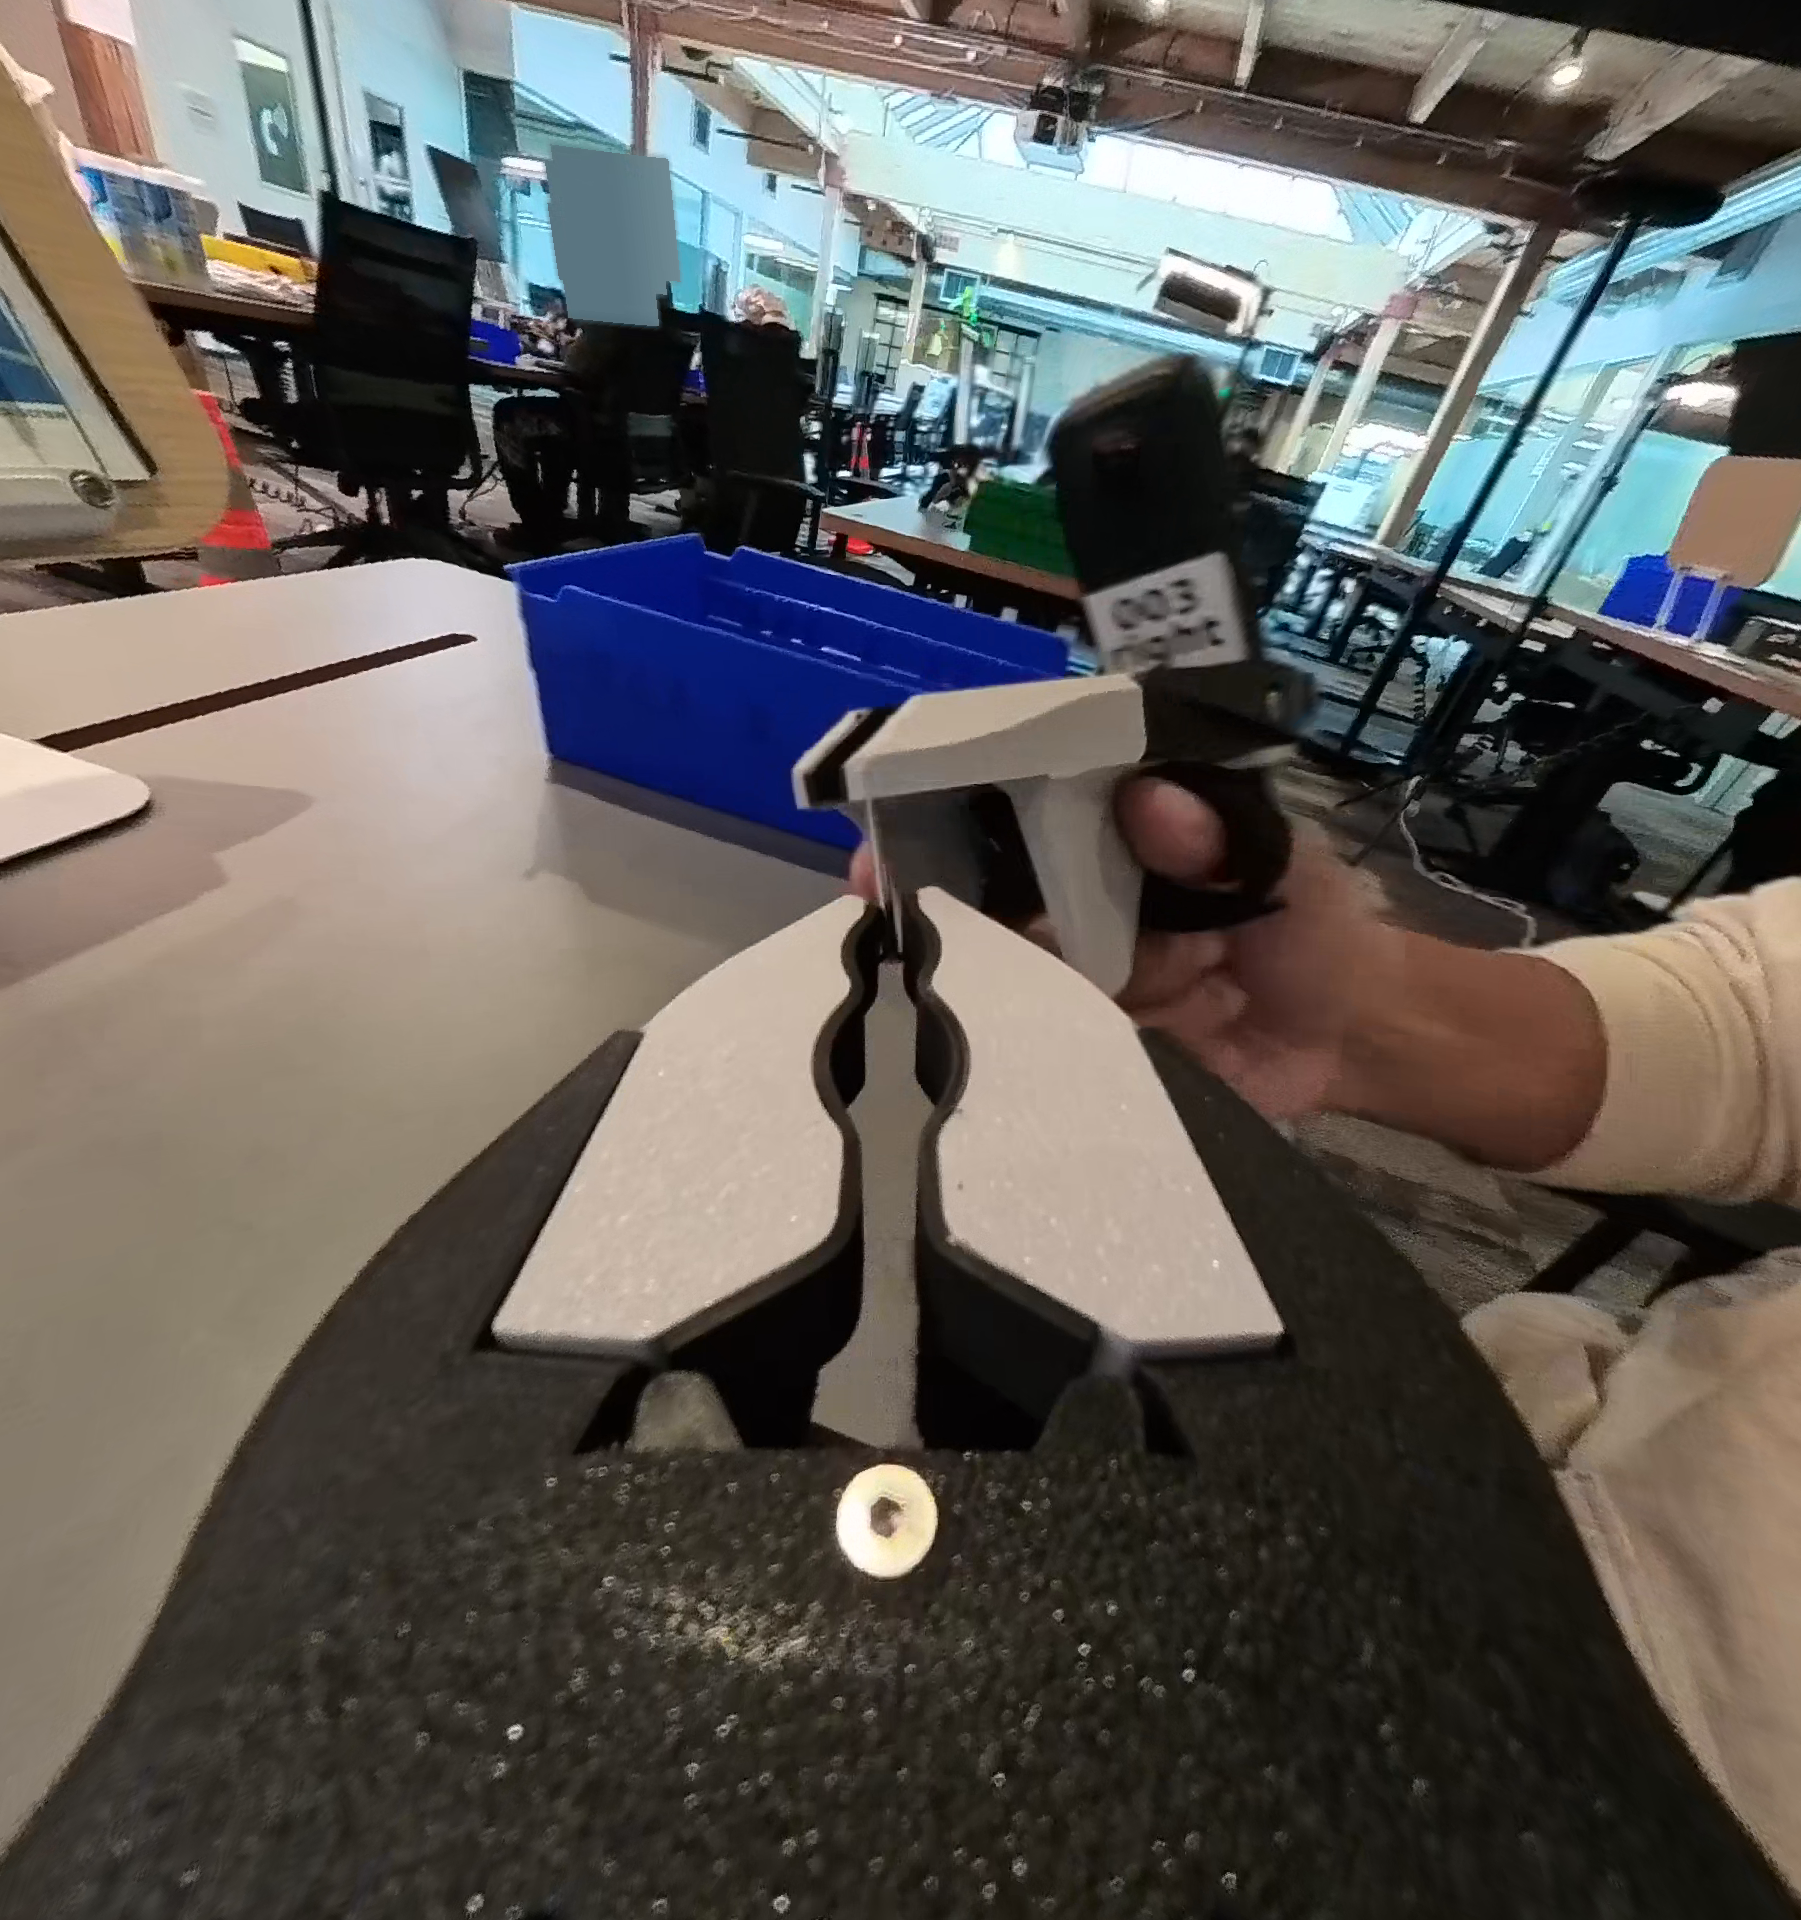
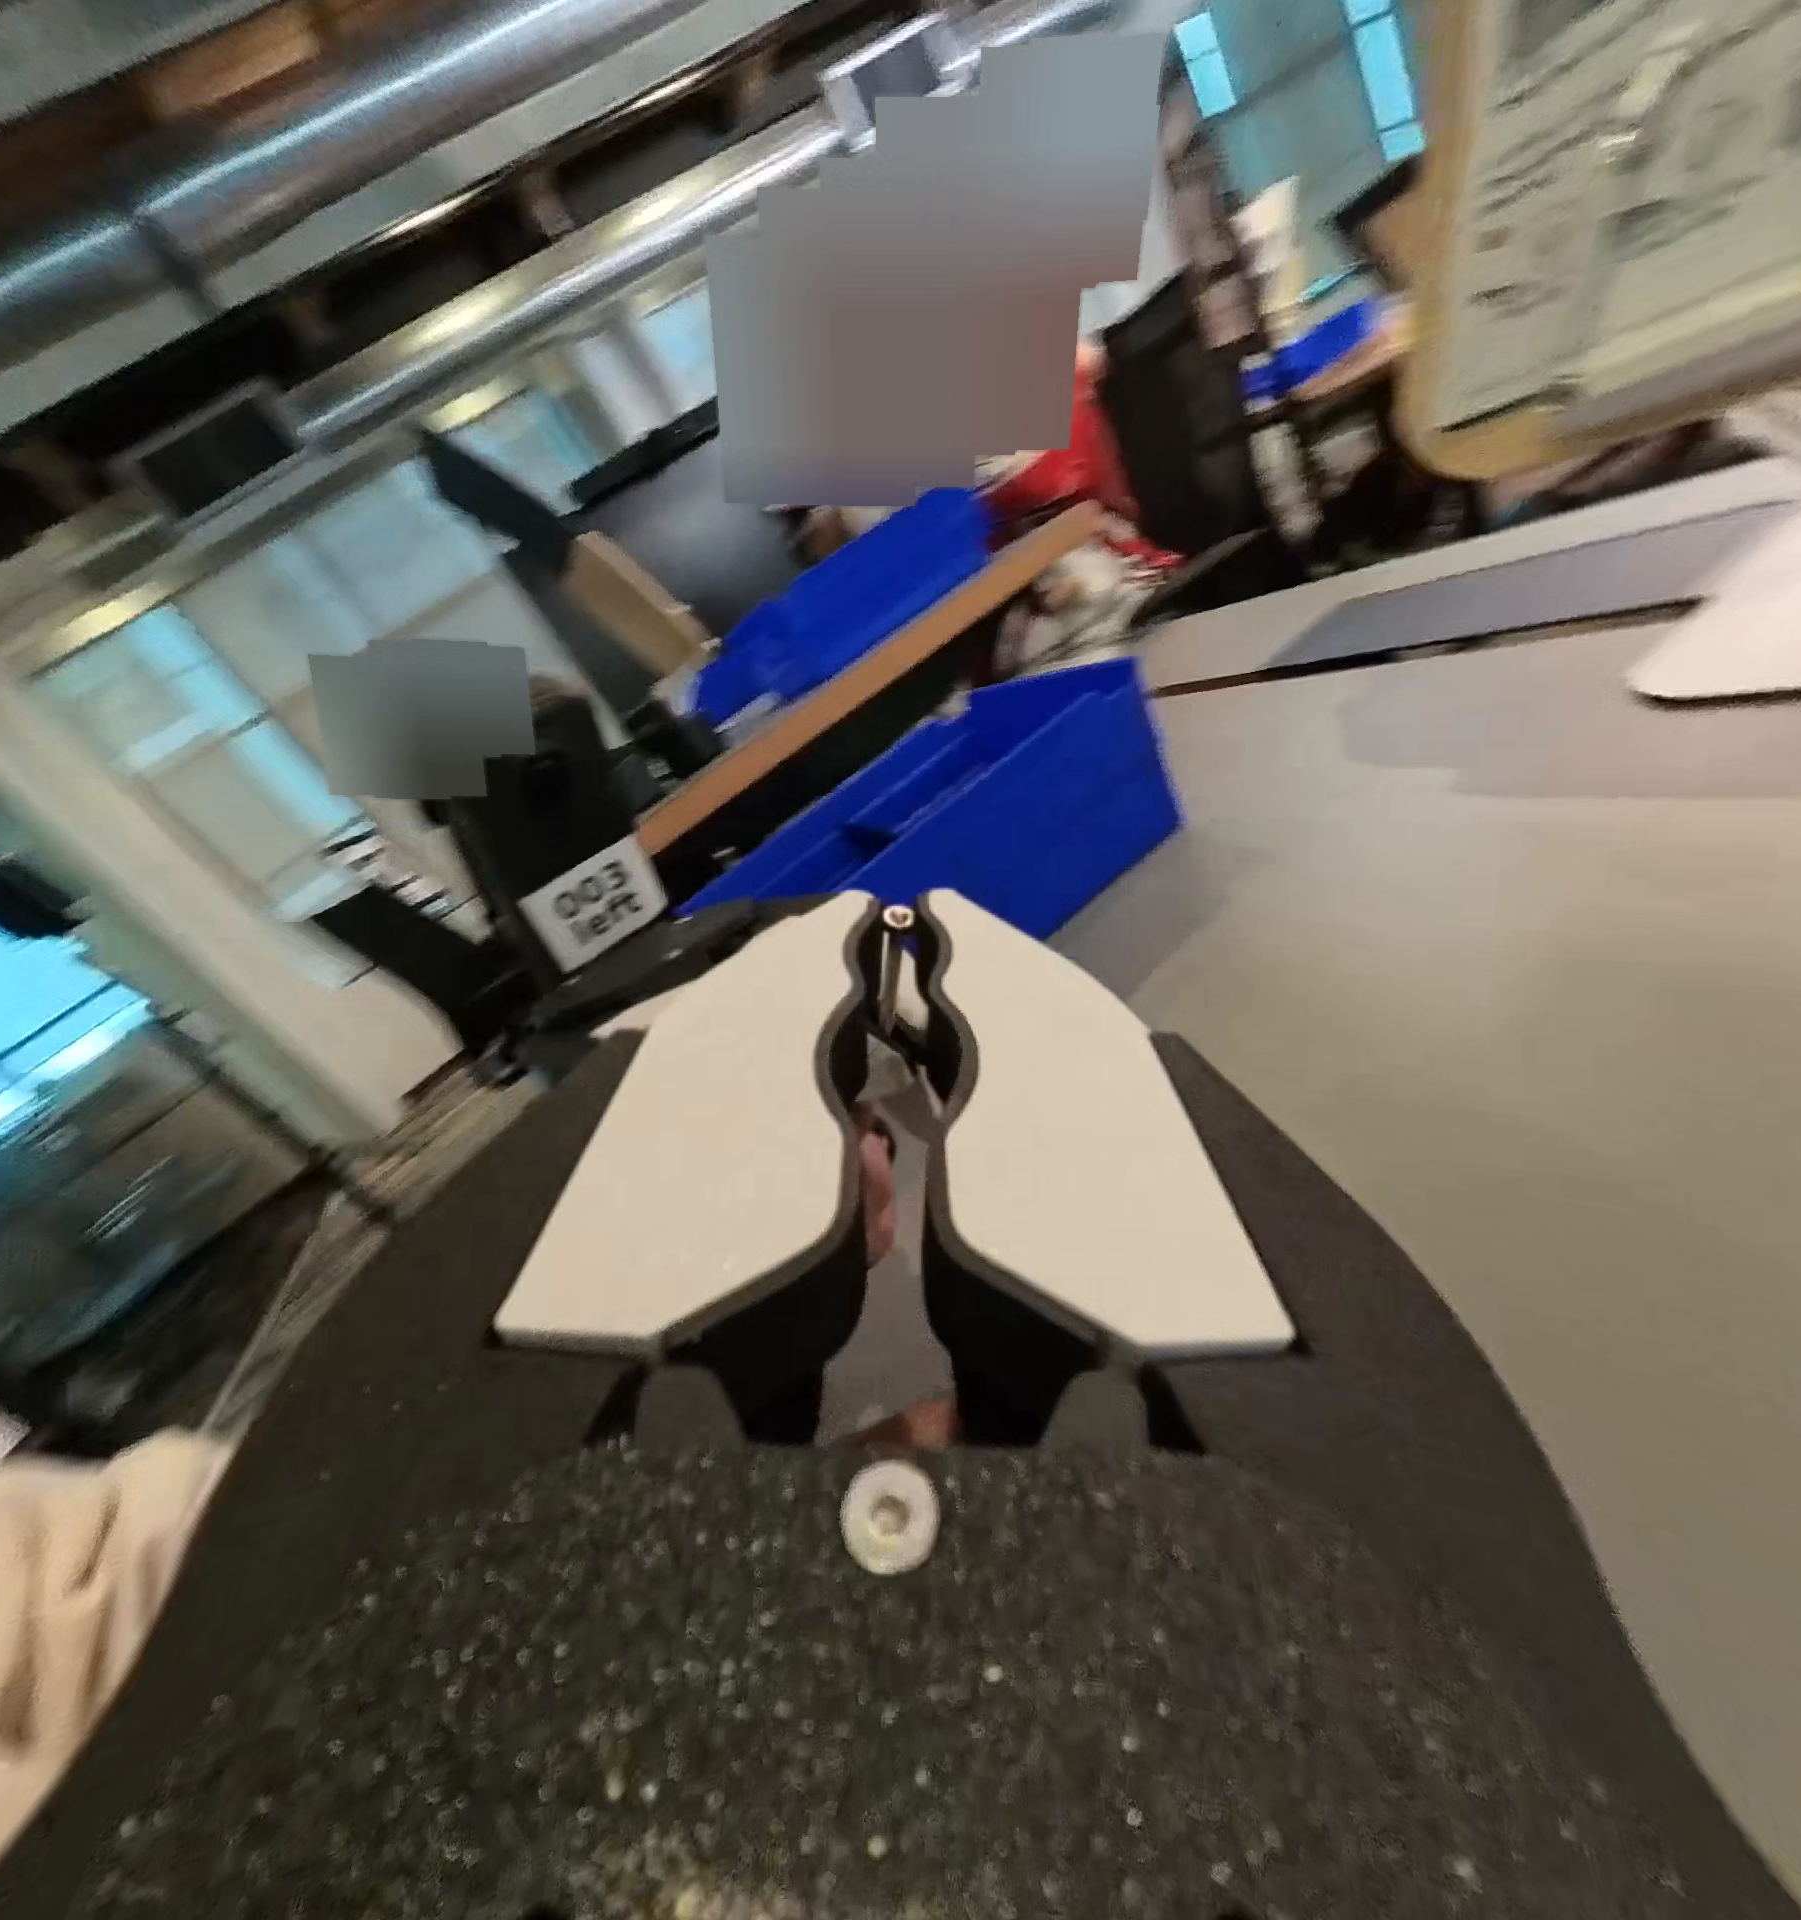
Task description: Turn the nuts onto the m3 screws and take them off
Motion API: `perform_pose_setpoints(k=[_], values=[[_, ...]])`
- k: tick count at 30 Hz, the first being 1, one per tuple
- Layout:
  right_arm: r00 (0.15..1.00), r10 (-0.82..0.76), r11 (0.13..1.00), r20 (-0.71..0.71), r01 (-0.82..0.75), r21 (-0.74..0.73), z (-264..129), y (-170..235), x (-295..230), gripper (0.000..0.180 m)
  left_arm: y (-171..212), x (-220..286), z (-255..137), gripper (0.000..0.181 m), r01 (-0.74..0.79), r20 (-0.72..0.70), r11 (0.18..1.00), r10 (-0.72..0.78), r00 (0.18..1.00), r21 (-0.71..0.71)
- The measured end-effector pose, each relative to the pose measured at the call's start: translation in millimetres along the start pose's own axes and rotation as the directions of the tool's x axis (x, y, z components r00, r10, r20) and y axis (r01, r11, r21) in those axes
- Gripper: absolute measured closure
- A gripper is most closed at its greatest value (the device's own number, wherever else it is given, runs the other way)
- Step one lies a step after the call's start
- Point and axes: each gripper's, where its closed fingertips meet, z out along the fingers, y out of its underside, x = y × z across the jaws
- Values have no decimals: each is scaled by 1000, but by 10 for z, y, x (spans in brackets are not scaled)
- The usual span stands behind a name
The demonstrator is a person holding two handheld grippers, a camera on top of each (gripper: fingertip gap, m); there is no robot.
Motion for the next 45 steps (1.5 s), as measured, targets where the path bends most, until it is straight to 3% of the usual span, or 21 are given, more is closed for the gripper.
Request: perform_pose_setpoints(k=[3,6,10,14,20,22,26,30,34,37,41,45], values=[[992,-12,999,-128,17,37,-4,7,-28,175,23,10,7,177,-11,-3,1000,11,1000,-8],[993,-22,999,-113,27,37,-29,-14,-98,171,-10,31,-2,178,-2,-21,1000,2,1000,7],[988,-72,990,135,55,131,-220,-224,-207,154,-88,77,-49,178,24,-63,999,-22,998,42],[899,63,998,434,-52,-36,-284,-119,-209,151,-144,182,-72,178,43,-131,997,-34,991,63],[819,15,994,574,50,-96,-218,-31,-391,163,-124,280,-56,178,43,-182,998,-35,983,42],[840,-15,995,542,65,-73,-159,-51,-376,175,-109,277,-44,178,43,-180,998,-35,983,38],[910,15,998,415,14,-66,-73,-57,-254,174,-90,168,-25,178,30,-109,999,-26,994,36],[990,16,999,143,-20,27,-34,-51,-62,175,-31,29,11,178,-12,-4,1000,12,1000,9],[989,24,991,-144,-5,133,-61,-34,5,175,15,10,35,177,-14,4,1000,14,1000,-4],[981,-39,990,-192,64,127,-61,-39,-72,175,9,40,37,177,-3,-20,1000,3,1000,4],[991,-127,980,48,118,157,-177,-194,-245,152,-58,83,-6,178,27,-63,999,-24,998,33],[935,-70,997,348,69,15,-279,-156,-220,155,-105,153,-35,178,40,-112,998,-35,993,49]])
